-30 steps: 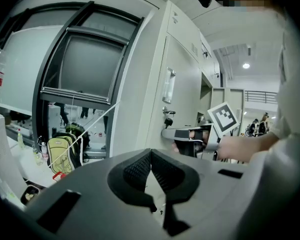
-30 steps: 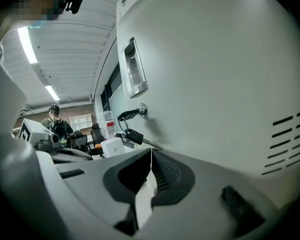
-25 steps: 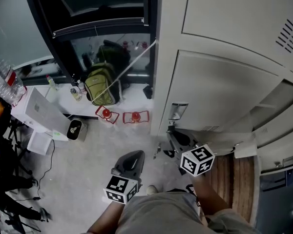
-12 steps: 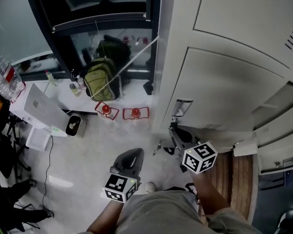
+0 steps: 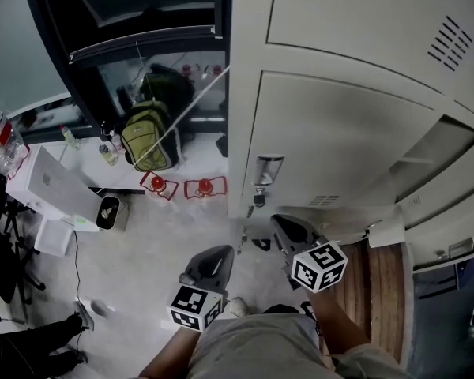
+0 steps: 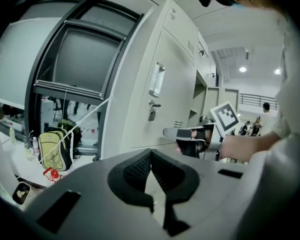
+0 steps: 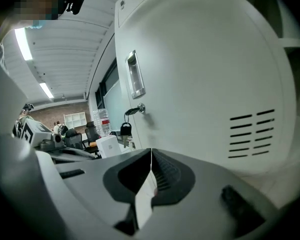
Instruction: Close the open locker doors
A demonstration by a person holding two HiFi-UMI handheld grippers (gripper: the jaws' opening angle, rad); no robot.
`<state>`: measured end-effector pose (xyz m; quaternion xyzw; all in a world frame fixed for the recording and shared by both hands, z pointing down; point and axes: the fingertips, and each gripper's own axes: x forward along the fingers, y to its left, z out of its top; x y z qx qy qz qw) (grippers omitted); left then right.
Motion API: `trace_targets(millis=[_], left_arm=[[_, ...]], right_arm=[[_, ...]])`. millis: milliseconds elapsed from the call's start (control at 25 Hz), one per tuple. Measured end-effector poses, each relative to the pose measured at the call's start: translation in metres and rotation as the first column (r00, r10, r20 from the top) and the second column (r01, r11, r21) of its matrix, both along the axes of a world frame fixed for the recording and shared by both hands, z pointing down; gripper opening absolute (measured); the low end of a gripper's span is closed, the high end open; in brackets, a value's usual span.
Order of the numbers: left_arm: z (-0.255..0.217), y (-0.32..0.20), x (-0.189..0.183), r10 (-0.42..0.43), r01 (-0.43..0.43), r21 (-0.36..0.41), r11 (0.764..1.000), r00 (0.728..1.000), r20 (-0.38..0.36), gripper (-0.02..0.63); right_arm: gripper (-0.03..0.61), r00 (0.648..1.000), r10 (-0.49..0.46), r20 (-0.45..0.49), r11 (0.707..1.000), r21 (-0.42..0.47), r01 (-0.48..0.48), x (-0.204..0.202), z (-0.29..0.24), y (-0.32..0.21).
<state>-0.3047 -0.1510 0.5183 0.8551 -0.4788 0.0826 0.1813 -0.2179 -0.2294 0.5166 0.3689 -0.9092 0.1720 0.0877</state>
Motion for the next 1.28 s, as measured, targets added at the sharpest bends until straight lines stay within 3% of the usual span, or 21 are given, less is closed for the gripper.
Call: trace_targets(millis=[360,720,1080,1280], left_arm=[[-0.006,0.010,0.086,0.139,-0.139,0.007,0.990,0.990,0.013,0.017],[-0.012,0.033,0.216,0.266,-0.267,0.008,0.964,0.964,0.011,0.017],[-0.039,0.050,0.340,0.387,-0.386,0.040,0.922,0.922,0.001,0.017],[-0.041,0.059,0.406,0.462,-0.461,0.057,0.886,0.887,-0.013,0.015]], right_arm=[[0.028,0.997,0.078,0.021,0.997,0.002,-0.078,0.080,-0.007,0.054],[0.028,0.983,0.183,0.023,0.983,-0.027,-0.183,0.209,-0.006,0.102],[0.028,0.953,0.298,0.049,0.954,0.017,-0.299,0.332,-0.046,0.126],[0.028,0.925,0.376,0.056,0.925,0.030,-0.378,0.399,-0.055,0.151]])
